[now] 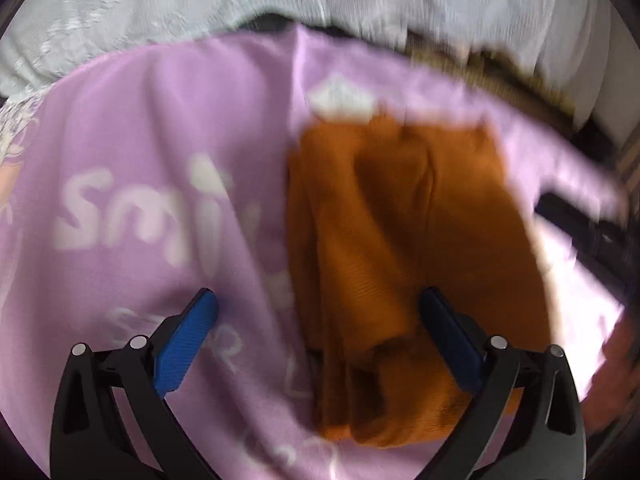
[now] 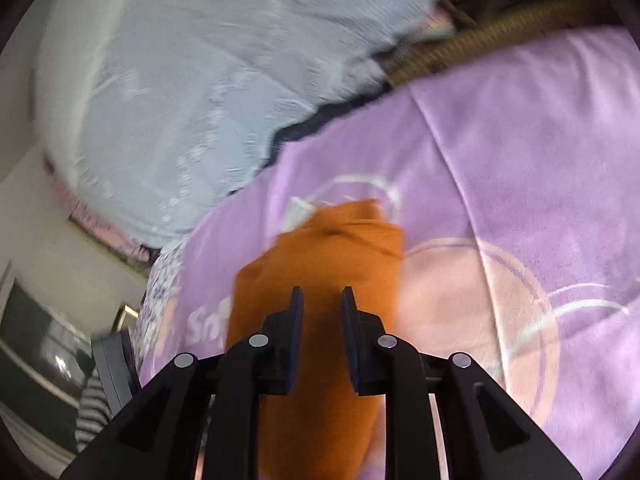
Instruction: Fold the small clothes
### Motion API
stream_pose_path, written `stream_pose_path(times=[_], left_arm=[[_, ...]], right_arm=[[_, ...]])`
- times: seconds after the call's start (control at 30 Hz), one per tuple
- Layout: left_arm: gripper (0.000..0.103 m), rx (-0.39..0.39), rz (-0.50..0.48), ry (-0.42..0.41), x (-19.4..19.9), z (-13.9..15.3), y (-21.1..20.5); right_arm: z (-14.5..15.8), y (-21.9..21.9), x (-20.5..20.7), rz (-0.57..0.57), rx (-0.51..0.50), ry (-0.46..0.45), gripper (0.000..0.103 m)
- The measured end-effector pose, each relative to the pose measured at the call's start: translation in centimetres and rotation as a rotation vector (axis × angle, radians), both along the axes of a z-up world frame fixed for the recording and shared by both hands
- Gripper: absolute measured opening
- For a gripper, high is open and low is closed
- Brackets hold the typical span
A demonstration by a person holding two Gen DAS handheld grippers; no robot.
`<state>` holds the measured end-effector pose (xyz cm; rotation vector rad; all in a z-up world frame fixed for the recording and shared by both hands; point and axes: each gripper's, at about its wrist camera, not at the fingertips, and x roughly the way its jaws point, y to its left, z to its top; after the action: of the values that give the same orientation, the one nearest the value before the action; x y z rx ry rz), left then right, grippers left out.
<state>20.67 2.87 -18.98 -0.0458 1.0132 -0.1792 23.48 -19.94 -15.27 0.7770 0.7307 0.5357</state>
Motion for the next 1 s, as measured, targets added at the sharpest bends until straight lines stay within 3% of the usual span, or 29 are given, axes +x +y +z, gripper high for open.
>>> stream_pose_path(times=[0.1, 0.27, 0.4, 0.5, 0.6, 0.67, 0.77, 0.83, 1.0], left_arm=[[0.099, -0.017, 0.007, -0.005, -0.1, -0.1, 0.3], [0.099, -0.011, 0.005, -0.019, -0.2, -0.2, 0.2], [0.099, -0.018, 0.006, -0.020, -0.3, -0.2, 0.3], [0.099, -0.022, 0.008, -0.019, -0.3, -0.1, 0.3], [0.099, -0.023, 0.009, -0.018, -0.3, -0.1, 0.2], [0.099, -0.024, 0.010, -0.019, -0.2, -0.1, 0.2], [0.099, -0.021, 0.009, -0.021, -0.2, -0.1, 0.2], [0.099, -0.021, 0.011, -0.022, -0.2, -0.1, 0.2], [0.099, -0.024, 0.015, -0.024, -0.4, 0.0, 0.3]], right_arm=[[-2.2, -0.1, 3.7, -0.048, 0.039, 0.056, 0.028], [-3.5, -2.0, 7.4, -0.185, 0.075, 0.035, 0.025], [-2.6, -2.9, 4.9, -0.156, 0.126, -0.011, 0.026], [-1.1, -1.5, 2.4, -0.085, 0.077, -0.072, 0.026], [-1.3, 1.0, 2.5, -0.001, -0.005, -0.050, 0.030], [-2.4, 1.2, 3.8, -0.040, -0.051, -0.039, 0.045], [-3.4, -0.5, 4.9, -0.099, 0.026, 0.006, 0.043], [-2.7, -1.3, 3.6, -0.167, -0.038, -0.024, 0.044], [-2.6, -1.1, 1.4, -0.066, 0.034, -0.026, 0.044]])
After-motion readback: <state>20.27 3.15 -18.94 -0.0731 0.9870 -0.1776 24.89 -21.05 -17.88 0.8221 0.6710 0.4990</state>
